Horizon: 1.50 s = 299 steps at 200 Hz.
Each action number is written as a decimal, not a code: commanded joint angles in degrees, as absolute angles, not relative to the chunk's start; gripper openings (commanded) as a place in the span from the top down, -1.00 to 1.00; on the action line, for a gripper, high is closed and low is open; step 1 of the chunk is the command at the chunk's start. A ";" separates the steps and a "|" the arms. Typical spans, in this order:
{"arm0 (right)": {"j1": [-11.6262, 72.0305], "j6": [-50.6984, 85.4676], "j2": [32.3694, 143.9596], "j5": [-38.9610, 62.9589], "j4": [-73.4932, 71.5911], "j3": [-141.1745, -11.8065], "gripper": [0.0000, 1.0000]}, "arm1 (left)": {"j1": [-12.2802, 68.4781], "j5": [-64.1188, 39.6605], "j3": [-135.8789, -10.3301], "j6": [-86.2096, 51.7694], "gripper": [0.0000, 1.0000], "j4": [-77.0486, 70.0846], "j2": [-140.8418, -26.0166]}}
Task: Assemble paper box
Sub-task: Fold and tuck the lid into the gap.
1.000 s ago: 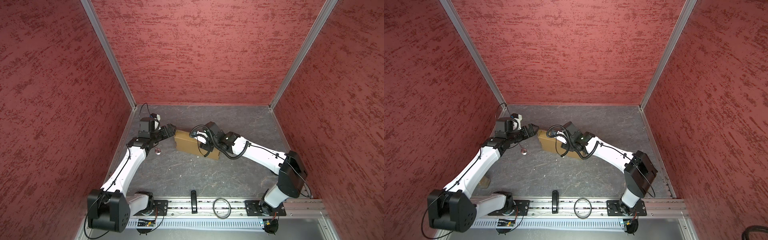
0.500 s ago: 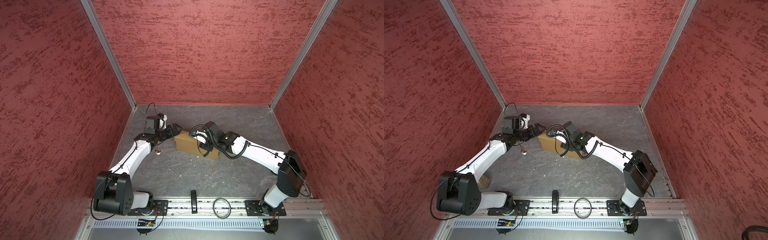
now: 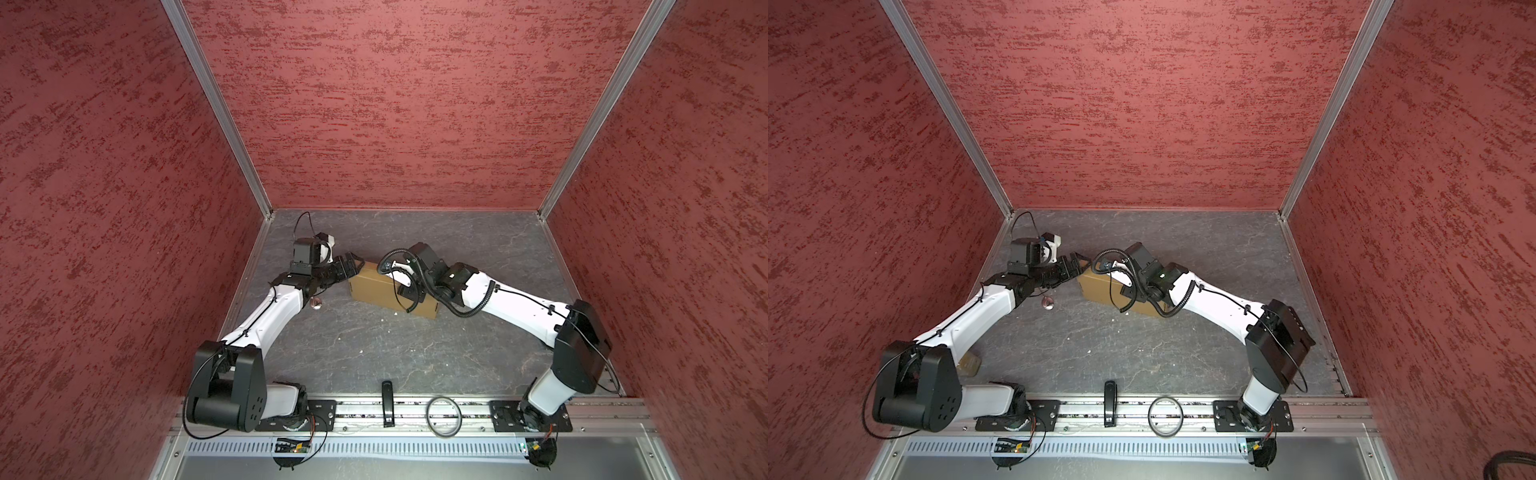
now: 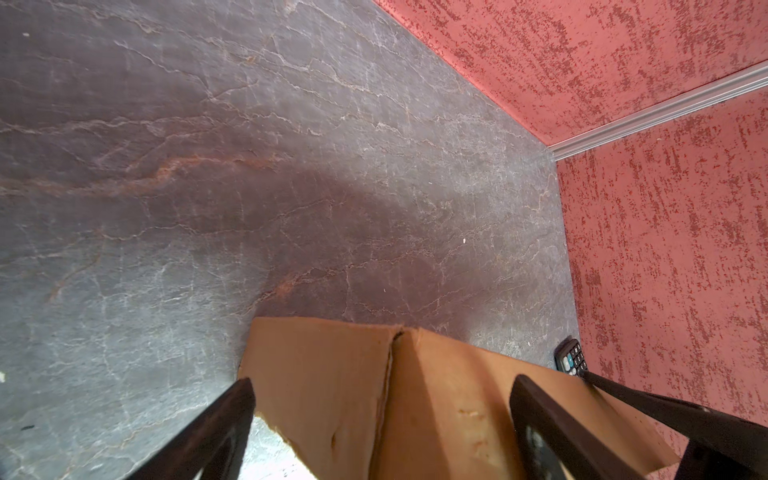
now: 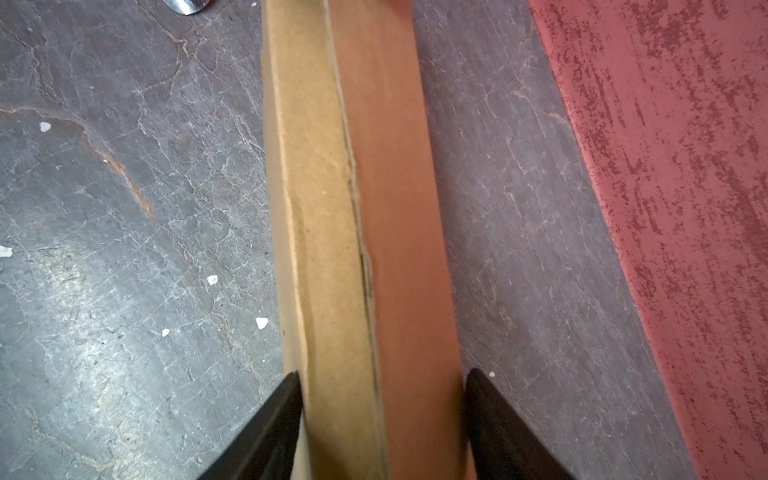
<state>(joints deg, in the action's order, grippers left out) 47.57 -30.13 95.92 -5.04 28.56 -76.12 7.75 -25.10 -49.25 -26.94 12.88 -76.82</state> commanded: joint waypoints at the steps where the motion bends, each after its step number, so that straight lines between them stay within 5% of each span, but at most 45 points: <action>1: 47.86 -29.09 98.05 -3.65 31.63 -75.79 -0.29 | 8.02 -23.22 -47.63 -26.98 -0.90 12.08 -76.80; 64: 47.96 -28.83 96.05 -2.72 30.11 -74.11 -0.54 | 7.98 -22.81 -45.74 -27.94 -0.66 9.41 -78.91; 211: 47.85 -24.35 87.26 -6.71 20.89 -71.76 -0.83 | 9.24 -19.98 -44.32 -27.60 -0.52 8.08 -80.01; 299: 42.32 12.75 77.52 -10.38 22.12 -71.78 -0.86 | 10.43 -17.23 -43.28 -26.72 -0.52 9.84 -78.45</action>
